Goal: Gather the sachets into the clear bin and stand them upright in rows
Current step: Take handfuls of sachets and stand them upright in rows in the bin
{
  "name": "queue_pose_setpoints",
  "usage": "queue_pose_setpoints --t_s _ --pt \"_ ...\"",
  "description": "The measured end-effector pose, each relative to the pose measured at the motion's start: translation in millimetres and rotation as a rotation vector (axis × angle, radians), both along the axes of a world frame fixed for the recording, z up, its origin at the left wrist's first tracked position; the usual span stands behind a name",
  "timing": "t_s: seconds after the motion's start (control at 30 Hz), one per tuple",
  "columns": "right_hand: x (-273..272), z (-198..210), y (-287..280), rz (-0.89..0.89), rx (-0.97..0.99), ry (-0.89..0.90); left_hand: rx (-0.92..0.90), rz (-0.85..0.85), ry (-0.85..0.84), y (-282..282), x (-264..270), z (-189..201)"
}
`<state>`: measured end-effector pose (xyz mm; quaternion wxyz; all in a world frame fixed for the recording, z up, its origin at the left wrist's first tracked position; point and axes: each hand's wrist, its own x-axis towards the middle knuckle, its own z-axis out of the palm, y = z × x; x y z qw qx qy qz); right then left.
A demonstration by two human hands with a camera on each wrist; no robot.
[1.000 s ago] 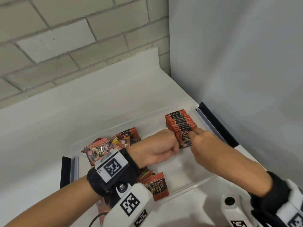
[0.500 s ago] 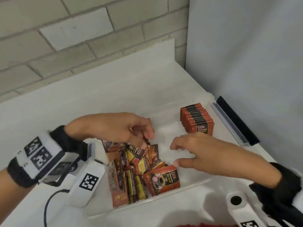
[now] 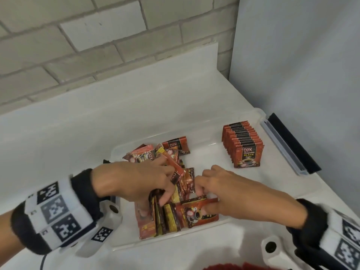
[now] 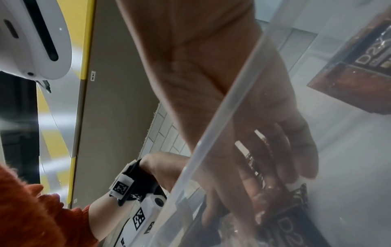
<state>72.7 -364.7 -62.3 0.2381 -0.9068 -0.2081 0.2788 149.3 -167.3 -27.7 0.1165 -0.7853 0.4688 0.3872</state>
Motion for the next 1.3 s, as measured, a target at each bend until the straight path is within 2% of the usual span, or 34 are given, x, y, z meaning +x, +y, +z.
queue_pose_setpoints --t_s 0.13,0.23,0.4,0.53,0.73,0.8,0.9,0.97,1.13,1.23,1.3 --pt "-1 0 -2 -0.009 0.027 0.062 -0.069 0.034 0.053 2 2 6" --pt "-2 1 -4 -0.015 0.066 0.089 0.0 0.101 0.091 3 2 9" --pt "-1 0 -7 -0.071 0.112 0.096 0.095 0.051 0.074 6 -1 5" --pt "1 -1 -13 -0.184 0.239 0.064 -0.022 0.116 0.149 5 8 13" --pt "4 3 -29 -0.387 0.536 -0.016 -0.218 0.357 0.312 -20 22 58" --pt "4 3 -32 -0.443 0.67 0.046 -0.273 0.34 0.264 -36 25 67" --pt "4 5 -35 -0.583 0.914 0.279 -0.3 0.306 0.196 -64 28 70" --pt "2 5 -40 -0.621 1.04 0.359 -0.33 0.289 0.173 -81 30 68" --pt "-1 6 -60 -0.656 0.997 0.291 -0.474 0.26 0.089 -111 37 60" --pt "1 7 -68 -0.737 1.07 0.243 -0.573 0.27 0.055 -118 43 51" --pt "2 7 -73 -0.775 1.132 0.21 -0.645 0.355 0.054 -119 45 48"
